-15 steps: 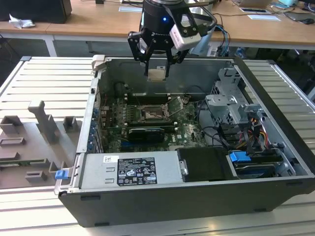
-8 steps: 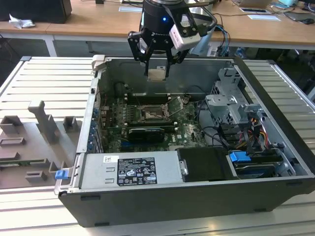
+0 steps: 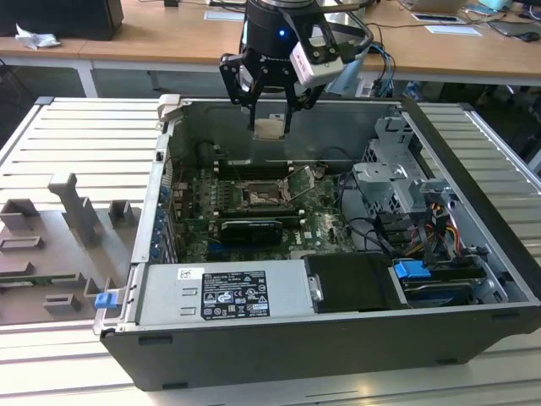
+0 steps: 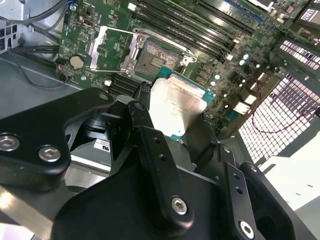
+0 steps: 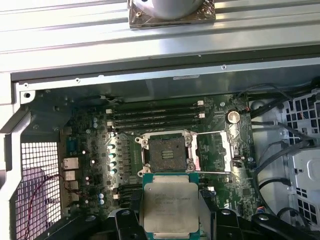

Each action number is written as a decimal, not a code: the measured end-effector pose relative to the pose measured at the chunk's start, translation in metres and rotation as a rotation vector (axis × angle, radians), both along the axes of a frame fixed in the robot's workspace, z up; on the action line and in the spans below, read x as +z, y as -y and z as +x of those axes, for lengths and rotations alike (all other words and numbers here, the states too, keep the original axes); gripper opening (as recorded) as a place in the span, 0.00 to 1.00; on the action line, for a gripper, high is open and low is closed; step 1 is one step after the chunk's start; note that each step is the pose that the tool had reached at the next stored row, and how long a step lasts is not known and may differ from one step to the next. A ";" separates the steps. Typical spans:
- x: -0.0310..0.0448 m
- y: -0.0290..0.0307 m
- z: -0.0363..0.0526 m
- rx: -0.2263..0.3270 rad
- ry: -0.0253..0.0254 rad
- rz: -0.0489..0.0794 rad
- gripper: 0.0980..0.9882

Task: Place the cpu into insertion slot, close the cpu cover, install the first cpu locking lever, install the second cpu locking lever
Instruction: 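Place the cpu into insertion slot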

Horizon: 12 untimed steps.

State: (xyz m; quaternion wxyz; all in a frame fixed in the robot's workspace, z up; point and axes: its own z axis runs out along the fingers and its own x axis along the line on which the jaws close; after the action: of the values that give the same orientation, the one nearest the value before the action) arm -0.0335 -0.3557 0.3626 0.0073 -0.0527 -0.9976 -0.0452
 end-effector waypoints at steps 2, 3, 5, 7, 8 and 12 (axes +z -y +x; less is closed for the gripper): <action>-0.0001 0.0000 0.0000 -0.017 0.0000 0.000 0.48; -0.0001 0.0000 0.0000 -0.027 0.0000 0.000 0.48; -0.0002 0.0000 0.0000 -0.042 -0.0001 0.000 0.48; -0.0002 0.0000 0.0000 -0.054 -0.0001 0.000 0.48; -0.0003 0.0000 0.0000 -0.065 0.0000 0.000 0.48; -0.0004 0.0000 0.0000 -0.086 -0.0001 0.000 0.48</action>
State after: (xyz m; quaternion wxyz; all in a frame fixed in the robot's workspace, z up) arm -0.0336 -0.3557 0.3622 0.0054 -0.0954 -0.9944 -0.0454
